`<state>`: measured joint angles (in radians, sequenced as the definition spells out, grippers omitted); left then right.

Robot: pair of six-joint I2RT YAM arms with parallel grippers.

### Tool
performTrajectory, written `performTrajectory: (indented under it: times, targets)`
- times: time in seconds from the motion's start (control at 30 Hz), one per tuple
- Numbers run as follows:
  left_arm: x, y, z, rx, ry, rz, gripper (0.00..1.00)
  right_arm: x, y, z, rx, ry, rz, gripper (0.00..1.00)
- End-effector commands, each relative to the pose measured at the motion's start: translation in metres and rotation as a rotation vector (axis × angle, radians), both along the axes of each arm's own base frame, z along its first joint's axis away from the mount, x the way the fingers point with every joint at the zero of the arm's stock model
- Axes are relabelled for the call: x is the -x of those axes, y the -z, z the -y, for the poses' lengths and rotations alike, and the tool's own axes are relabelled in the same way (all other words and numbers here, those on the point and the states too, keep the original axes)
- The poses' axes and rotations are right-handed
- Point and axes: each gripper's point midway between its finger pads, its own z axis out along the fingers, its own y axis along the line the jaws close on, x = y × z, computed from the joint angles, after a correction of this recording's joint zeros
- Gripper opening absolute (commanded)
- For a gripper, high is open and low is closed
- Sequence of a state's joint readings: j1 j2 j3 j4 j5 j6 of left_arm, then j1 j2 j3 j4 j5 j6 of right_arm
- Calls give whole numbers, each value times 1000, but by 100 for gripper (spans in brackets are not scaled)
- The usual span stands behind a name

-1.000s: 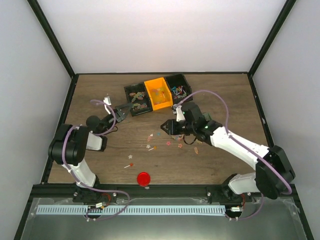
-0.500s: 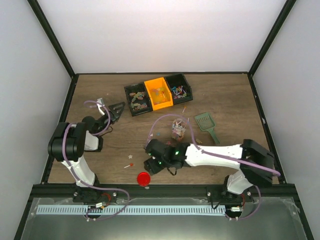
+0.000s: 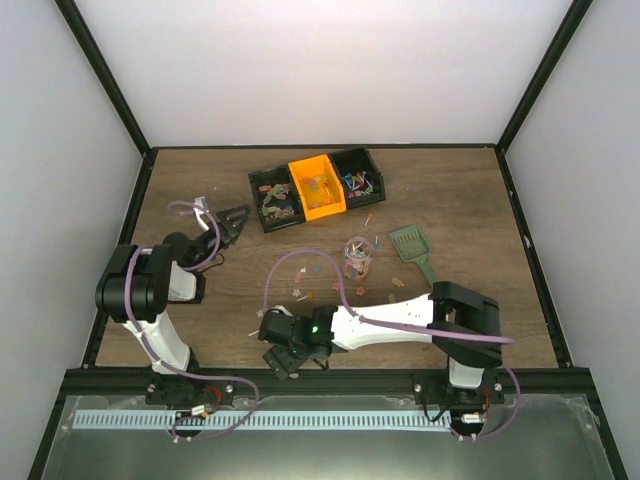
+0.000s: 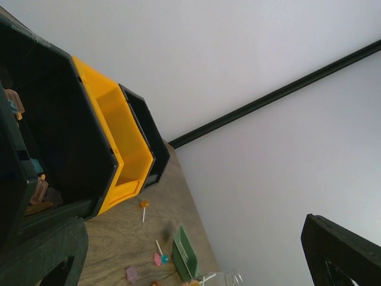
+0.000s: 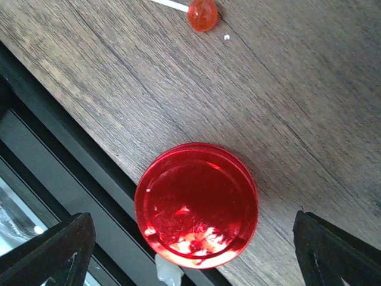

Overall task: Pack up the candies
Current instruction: Pick up the box lid from the center of the board.

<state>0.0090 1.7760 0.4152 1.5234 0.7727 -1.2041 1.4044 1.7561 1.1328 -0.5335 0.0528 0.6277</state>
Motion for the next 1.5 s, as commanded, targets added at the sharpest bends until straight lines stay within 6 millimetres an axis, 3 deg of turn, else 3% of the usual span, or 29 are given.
performTrajectory:
  times: [0.0, 0.3, 0.7, 1.23, 1.47]
  targets:
    - [15, -40, -1, -10, 9, 232, 100, -1, -5, -6, 8, -4, 16, 94]
    - [14, -39, -3, -13, 6, 231, 100, 1, 13, -7, 42, -20, 6, 88]
    - [12, -40, -5, -10, 5, 230, 100, 0, 15, -11, 58, -19, 12, 80]
    - [11, -37, -5, -10, 11, 221, 100, -2, 23, -4, 117, -6, 43, 79]
    - [11, -37, -5, -10, 16, 220, 100, -4, 18, -4, 107, 5, 45, 70]
